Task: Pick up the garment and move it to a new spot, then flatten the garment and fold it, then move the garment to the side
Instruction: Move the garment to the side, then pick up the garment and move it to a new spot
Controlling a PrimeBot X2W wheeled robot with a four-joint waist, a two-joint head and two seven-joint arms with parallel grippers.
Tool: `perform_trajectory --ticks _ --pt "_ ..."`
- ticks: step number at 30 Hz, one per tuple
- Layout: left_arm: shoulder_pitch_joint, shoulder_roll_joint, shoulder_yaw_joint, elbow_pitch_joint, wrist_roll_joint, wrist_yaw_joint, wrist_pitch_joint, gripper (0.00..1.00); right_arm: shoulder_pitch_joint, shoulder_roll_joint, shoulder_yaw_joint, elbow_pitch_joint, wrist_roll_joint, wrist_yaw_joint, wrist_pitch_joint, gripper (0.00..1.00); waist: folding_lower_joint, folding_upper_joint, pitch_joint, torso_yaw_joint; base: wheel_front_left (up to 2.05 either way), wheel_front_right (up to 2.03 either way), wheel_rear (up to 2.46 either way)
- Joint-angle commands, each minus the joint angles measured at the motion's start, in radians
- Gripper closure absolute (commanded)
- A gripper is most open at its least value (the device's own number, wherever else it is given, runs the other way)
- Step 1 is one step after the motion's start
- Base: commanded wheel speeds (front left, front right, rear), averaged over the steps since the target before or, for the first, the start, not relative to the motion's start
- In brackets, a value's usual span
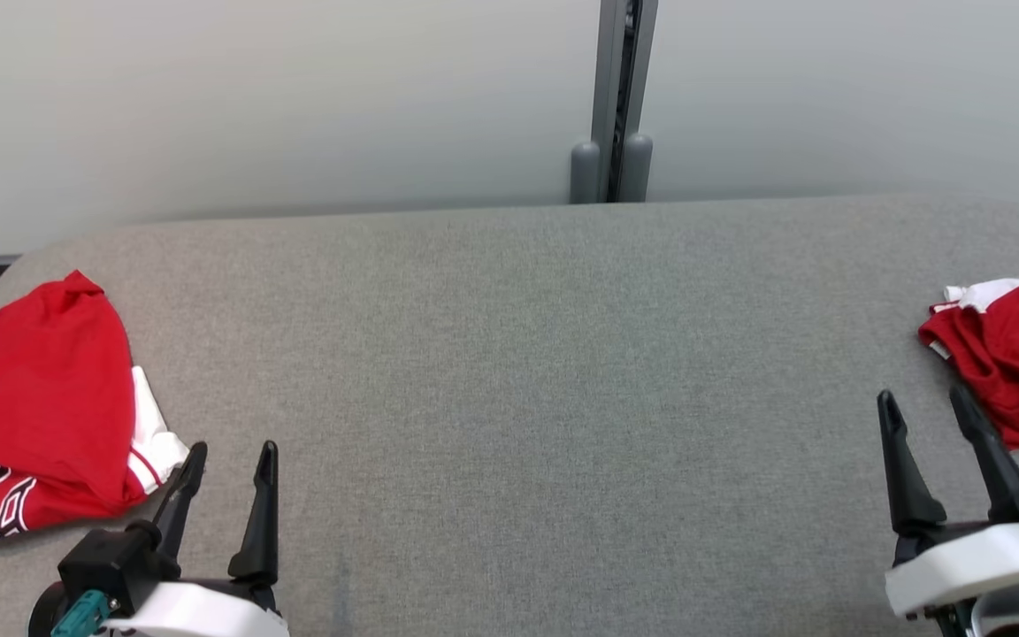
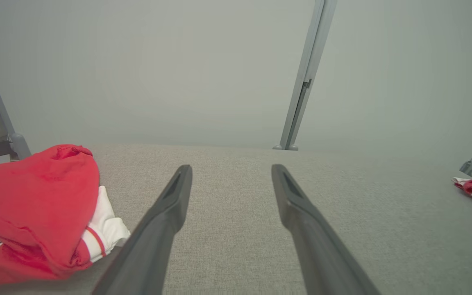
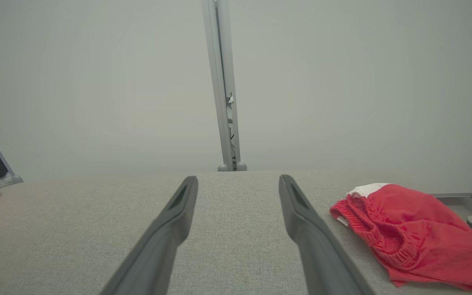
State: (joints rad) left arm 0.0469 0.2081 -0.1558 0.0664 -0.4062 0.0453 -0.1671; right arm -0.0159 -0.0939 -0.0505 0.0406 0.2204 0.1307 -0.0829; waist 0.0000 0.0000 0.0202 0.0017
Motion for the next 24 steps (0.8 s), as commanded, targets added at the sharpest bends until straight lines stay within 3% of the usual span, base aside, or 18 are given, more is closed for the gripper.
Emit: perform_trajectory --ticks 1,24 --pt "0.012 0.007 0.0 -0.006 -0.003 0.007 0.0 0.0 0.016 0.001 -0.002 -0.01 -0.001 0.0 0.003 0.0 0.0 0.0 -0.015 -0.003 0.0 0.0 0.0" --pt "0.042 0.025 -0.01 -0.05 -0.011 0.032 0.036 0.0 0.089 0.019 -0.035 -0.079 -0.016 0.0 0.029 0.0 0.0 0.0 -0.034 0.002 0.0 0.0 0.0"
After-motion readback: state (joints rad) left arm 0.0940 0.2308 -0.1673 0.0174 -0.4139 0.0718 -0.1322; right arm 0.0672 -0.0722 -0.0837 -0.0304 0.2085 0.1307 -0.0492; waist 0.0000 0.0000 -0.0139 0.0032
